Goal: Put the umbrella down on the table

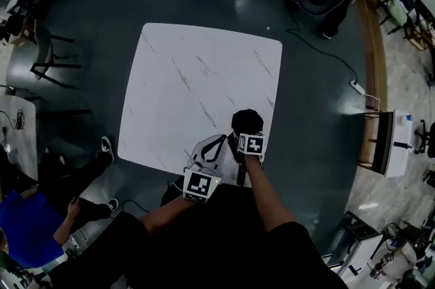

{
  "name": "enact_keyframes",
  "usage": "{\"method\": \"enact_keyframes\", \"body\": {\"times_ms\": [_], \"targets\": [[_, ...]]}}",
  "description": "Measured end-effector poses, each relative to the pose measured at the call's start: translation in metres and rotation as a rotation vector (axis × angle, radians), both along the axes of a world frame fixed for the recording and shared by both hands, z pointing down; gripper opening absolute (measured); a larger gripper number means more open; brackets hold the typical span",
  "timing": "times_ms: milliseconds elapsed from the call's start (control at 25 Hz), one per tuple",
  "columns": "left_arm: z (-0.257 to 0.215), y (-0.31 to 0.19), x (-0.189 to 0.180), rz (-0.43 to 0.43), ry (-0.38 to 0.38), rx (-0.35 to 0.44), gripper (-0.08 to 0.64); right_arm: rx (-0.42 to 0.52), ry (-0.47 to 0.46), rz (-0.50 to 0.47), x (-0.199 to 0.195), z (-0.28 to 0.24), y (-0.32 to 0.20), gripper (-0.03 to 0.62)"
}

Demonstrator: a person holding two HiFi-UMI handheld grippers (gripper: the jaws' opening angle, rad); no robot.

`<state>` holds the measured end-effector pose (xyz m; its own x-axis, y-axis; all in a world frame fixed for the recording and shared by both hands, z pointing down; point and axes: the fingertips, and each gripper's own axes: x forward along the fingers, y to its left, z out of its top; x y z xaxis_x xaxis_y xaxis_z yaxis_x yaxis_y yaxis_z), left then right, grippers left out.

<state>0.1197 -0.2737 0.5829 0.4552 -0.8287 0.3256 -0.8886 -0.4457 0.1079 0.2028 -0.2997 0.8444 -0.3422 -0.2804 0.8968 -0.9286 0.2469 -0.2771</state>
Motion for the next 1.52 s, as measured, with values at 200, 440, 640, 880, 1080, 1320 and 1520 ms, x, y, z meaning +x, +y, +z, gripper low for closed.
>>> {"method": "enact_keyframes", "body": {"times_ms": [200, 440, 640, 880, 1080, 1320, 1520], "targets": [[-0.004, 0.002, -0.011, -0.019, 0.017, 0.0, 0.007, 0.002, 0.005, 0.025, 0.004, -0.01, 0.005, 0.364], [-0.011, 0.007, -0.019, 0.007, 0.031, 0.024, 0.007, 0.122, 0.015, 0.041, 0.011, -0.05, 0.008, 0.364], [-0.013, 0.016, -0.032, 0.042, 0.046, 0.047, 0.006, 0.205, -0.038, 0.082, 0.001, -0.092, 0.024, 0.364], [-0.026, 0.027, -0.032, 0.099, 0.124, 0.085, 0.006, 0.356, -0.131, 0.144, -0.019, -0.162, 0.044, 0.364], [-0.031, 0.037, -0.03, 0.166, 0.134, 0.094, 0.006, 0.519, -0.145, 0.223, -0.023, -0.219, 0.063, 0.303], [-0.048, 0.054, -0.01, 0.24, 0.172, 0.127, 0.008, 0.643, -0.15, 0.205, -0.02, -0.267, 0.092, 0.181], [-0.066, 0.077, 0.018, 0.333, 0.178, 0.168, 0.007, 0.736, -0.17, 0.216, -0.011, -0.294, 0.119, 0.026]]}}
